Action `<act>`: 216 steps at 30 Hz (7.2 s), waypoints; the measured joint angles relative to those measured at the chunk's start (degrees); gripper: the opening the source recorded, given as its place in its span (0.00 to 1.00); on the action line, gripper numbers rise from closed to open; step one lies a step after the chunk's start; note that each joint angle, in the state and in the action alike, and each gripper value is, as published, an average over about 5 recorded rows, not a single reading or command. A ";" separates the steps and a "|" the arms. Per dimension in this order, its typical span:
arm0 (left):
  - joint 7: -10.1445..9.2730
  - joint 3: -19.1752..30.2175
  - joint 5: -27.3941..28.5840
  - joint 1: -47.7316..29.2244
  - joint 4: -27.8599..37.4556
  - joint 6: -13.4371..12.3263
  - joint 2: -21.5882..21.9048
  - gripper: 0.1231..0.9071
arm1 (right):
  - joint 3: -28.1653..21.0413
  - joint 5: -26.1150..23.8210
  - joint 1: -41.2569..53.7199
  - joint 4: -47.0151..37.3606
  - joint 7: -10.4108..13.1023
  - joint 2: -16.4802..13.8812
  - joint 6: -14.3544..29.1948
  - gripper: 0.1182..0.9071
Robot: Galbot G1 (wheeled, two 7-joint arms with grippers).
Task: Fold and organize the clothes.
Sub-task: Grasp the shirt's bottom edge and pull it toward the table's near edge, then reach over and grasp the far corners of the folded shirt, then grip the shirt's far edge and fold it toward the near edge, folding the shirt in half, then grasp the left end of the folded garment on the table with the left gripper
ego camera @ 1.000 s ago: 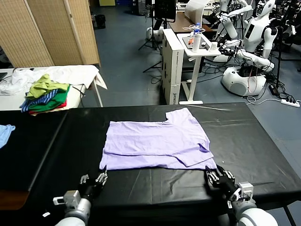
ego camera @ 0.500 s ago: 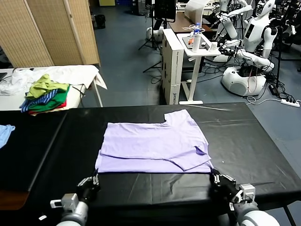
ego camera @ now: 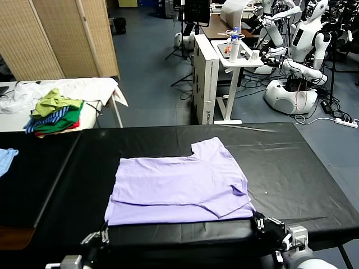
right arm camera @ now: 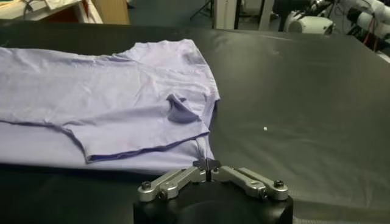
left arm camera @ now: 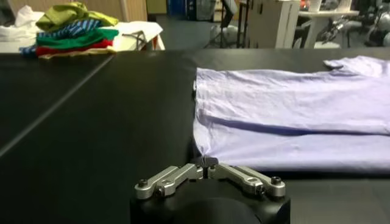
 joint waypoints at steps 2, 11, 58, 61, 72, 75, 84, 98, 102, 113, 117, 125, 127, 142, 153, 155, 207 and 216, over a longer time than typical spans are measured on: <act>-0.64 -0.06 -0.15 0.67 -0.59 0.51 -0.28 0.10 | 0.47 0.00 -0.90 1.16 0.12 0.01 -1.05 0.28; -2.99 -0.76 -0.63 2.46 -3.87 3.93 -1.00 0.78 | 3.77 3.88 -3.52 6.76 0.70 -0.54 -2.48 0.91; -6.42 13.19 -32.60 -53.09 30.27 16.16 18.44 1.00 | -33.35 11.82 68.38 -48.28 4.42 5.54 -6.80 0.99; -6.08 13.22 -32.59 -53.18 30.78 16.26 18.59 1.00 | -33.87 11.55 68.86 -49.17 4.43 6.16 -6.80 0.96; -5.14 13.38 -34.03 -53.02 30.40 16.95 18.17 0.85 | -34.17 11.20 68.63 -49.57 4.76 6.57 -6.80 0.85; -4.97 13.43 -34.17 -52.97 30.40 17.19 17.89 0.80 | -34.19 11.14 68.50 -49.44 4.77 6.59 -6.80 0.83; -4.55 13.65 -34.06 -52.79 30.46 17.34 17.69 0.46 | -33.96 10.66 68.18 -49.93 4.54 6.74 -6.80 0.30; -4.09 13.97 -33.11 -53.34 31.25 16.12 16.84 0.08 | -32.19 10.28 66.06 -48.67 1.65 6.48 -3.43 0.03; -3.99 13.80 -32.87 -53.05 30.67 15.72 16.77 0.07 | -30.96 10.61 64.94 -47.42 0.31 5.97 1.92 0.03; -3.93 11.81 -32.06 -50.21 26.33 15.24 16.78 0.07 | -27.01 10.25 59.65 -41.22 -0.58 3.46 5.25 0.03; -3.91 10.45 -31.52 -48.19 23.44 14.96 16.83 0.07 | -24.99 10.26 57.18 -38.73 -1.04 2.23 5.30 0.03; -4.11 7.04 -30.87 -42.46 16.01 14.61 16.05 0.07 | -20.91 10.84 51.61 -32.22 -0.96 -0.64 4.45 0.03; -4.32 6.35 -30.71 -40.93 14.27 14.66 15.72 0.07 | -19.89 10.92 49.72 -29.84 -0.78 -1.41 3.75 0.03; -4.13 1.77 -26.63 -29.69 5.56 14.33 12.48 0.07 | -14.34 9.81 35.07 -16.74 1.84 -5.65 -2.81 0.03; -3.89 -0.16 -23.14 -22.06 3.01 13.58 10.16 0.07 | -14.46 6.61 29.89 -14.63 1.65 -6.11 -5.84 0.03; -3.87 -0.06 -22.16 -21.03 2.86 13.25 9.74 0.07 | -14.46 6.53 29.16 -14.46 1.61 -6.13 -6.03 0.03; -5.87 -2.37 -20.62 -22.12 4.35 10.86 5.42 1.00 | -10.84 7.95 30.74 -19.39 7.96 5.11 0.70 1.00; -4.76 0.49 -21.57 -27.13 10.57 10.98 6.43 1.00 | -11.36 6.83 32.40 -23.55 7.91 8.69 1.49 0.86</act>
